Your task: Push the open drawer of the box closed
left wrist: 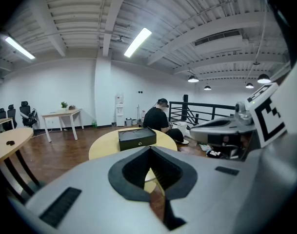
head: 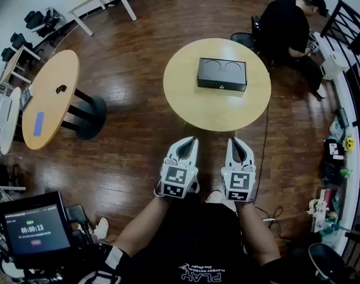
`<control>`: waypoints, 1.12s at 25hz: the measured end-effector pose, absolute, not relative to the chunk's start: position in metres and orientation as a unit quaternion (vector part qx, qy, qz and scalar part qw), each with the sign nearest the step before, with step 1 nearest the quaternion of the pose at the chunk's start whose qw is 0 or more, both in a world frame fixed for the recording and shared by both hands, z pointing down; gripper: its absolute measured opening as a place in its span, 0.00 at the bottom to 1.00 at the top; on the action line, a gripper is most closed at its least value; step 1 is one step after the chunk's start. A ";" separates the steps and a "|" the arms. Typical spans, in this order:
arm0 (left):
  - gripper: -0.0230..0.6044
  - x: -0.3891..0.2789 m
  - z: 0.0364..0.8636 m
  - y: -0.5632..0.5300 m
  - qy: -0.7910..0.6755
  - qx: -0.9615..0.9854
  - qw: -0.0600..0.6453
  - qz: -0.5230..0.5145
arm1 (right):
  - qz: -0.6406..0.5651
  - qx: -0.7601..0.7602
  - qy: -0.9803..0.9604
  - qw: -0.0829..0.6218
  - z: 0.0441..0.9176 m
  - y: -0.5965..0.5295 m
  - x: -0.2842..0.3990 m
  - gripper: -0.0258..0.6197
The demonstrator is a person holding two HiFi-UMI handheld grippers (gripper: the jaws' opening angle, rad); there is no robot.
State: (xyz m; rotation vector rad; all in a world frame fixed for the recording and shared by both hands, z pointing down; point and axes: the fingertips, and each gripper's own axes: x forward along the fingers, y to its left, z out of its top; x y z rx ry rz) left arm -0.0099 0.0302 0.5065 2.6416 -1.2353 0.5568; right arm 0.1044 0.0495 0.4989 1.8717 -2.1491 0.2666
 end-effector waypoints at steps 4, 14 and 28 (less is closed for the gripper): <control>0.03 -0.004 0.510 0.064 -0.429 0.880 0.088 0.182 | 0.084 0.648 -0.746 0.130 0.501 0.068 0.115 0.05; 0.03 -0.025 0.497 0.119 -0.434 0.876 0.112 0.176 | 0.126 0.644 -0.743 0.132 0.514 0.126 0.110 0.05; 0.03 -0.082 0.468 0.131 -0.417 0.887 0.139 0.142 | 0.121 0.645 -0.746 0.114 0.476 0.147 0.040 0.05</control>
